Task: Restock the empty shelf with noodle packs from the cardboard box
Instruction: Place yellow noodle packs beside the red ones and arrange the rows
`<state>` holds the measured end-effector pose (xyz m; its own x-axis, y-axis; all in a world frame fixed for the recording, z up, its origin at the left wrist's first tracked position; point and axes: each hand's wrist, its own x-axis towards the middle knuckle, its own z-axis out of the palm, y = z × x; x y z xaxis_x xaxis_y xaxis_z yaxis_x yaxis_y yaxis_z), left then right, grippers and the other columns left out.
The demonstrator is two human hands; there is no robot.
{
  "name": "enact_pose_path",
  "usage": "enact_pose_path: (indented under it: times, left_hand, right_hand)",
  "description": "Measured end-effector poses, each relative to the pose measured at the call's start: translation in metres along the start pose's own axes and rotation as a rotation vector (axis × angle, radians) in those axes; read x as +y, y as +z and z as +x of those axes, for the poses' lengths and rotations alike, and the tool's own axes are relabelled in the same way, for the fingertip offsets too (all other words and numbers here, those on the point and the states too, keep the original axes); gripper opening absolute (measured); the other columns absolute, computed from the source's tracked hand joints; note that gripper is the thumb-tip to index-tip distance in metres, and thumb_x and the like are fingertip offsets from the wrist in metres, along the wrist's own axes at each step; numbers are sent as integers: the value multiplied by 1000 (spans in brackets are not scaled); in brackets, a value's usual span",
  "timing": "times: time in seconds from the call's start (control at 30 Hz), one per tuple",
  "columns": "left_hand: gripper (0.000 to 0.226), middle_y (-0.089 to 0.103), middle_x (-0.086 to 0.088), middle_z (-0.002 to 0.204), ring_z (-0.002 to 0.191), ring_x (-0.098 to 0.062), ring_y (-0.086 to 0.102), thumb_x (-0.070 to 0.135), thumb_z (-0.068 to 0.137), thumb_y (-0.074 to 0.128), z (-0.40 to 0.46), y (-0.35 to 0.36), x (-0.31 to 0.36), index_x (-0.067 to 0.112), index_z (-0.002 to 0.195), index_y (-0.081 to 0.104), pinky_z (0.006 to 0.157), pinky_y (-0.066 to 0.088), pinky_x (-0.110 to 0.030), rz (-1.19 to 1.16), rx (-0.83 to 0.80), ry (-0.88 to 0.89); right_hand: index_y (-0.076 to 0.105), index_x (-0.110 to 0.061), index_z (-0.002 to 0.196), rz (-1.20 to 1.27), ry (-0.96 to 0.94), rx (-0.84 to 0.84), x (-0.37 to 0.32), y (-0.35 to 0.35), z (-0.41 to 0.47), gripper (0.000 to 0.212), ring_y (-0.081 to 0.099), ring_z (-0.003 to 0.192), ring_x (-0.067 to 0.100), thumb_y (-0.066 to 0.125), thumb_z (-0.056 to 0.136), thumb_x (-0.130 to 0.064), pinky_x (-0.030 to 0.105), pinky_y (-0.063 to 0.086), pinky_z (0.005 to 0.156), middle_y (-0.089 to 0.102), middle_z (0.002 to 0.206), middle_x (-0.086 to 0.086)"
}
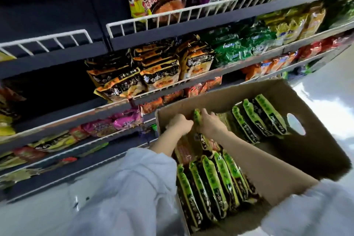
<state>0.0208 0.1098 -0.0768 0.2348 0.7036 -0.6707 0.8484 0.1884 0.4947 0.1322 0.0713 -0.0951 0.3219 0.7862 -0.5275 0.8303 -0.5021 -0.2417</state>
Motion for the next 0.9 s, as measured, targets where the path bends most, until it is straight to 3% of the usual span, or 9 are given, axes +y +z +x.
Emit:
enact_pose_path:
  times: [0.07, 0.13, 0.2, 0.33, 0.47, 0.57, 0.63, 0.77, 0.9]
  left_hand:
    - [45, 53, -20, 135, 123, -33, 52, 24, 94, 49, 13, 15, -10, -4, 129, 51, 98, 42, -33, -64, 19, -149]
    - [49, 38, -20, 147, 134, -32, 39, 22, 99, 44, 22, 26, -20, -5, 139, 37, 107, 33, -33, -80, -2, -266]
    - [53, 24, -20, 153, 141, -31, 27, 22, 102, 37, 30, 35, -27, -5, 145, 21, 112, 24, -34, -92, -13, -338]
    - [45, 36, -18, 147, 136, -28, 37, 18, 103, 35, 34, 47, -33, -5, 141, 33, 109, 29, -33, -215, -44, -384]
    - [52, 52, -16, 123, 124, -31, 49, 29, 96, 53, 28, 60, -36, -4, 134, 42, 96, 41, -36, -358, -92, -414]
    - [59, 49, -16, 133, 126, -33, 45, 34, 92, 58, 26, 67, -24, -3, 135, 42, 101, 40, -38, -502, -105, -403]
    - [61, 50, -17, 132, 123, -33, 49, 33, 91, 60, 24, 66, -9, -3, 135, 40, 93, 44, -38, -541, -79, -376]
    - [49, 58, -16, 122, 107, -31, 59, 35, 88, 62, 15, 58, 11, 1, 122, 54, 85, 50, -36, -376, 48, -236]
    - [65, 54, -13, 125, 109, -31, 56, 40, 83, 67, -5, 37, 18, 3, 130, 42, 83, 50, -35, -307, 118, -147]
  right_hand:
    - [1, -29, 151, -54, -24, -58, 9, 5, 1, 86, 42, 129, 39, 62, 90, -31, 48, 43, 97, 32, 146, 21]
    - [-10, -37, 150, -93, -47, -103, 16, 11, 2, 91, 42, 131, 40, 59, 92, -29, 49, 44, 97, 22, 153, 23]
    - [-10, -43, 148, -107, -95, -118, 22, 15, 5, 87, 46, 127, 42, 57, 93, -26, 49, 46, 95, 21, 152, 27]
    - [15, -40, 149, -161, -167, -130, 29, 16, 15, 66, 53, 117, 40, 51, 96, -26, 46, 47, 97, 33, 143, 30]
    - [36, -33, 143, -163, -216, -123, 32, 17, 16, 48, 61, 99, 39, 44, 98, -19, 40, 52, 85, 42, 134, 27]
    - [45, -27, 135, -74, -217, -93, 38, 16, 13, 40, 60, 81, 31, 44, 96, -15, 33, 47, 66, 52, 123, 26]
    - [47, -23, 129, -22, -215, -78, 43, 11, 9, 36, 58, 75, 27, 49, 94, -15, 32, 43, 62, 59, 112, 23]
    - [50, -14, 116, 60, -247, -28, 53, -9, -6, 33, 55, 64, 24, 60, 86, -2, 30, 44, 51, 64, 97, 17]
    - [56, -22, 119, 115, -292, 112, 60, -29, -24, 34, 46, 51, 16, 57, 88, -9, 25, 32, 42, 64, 87, 11]
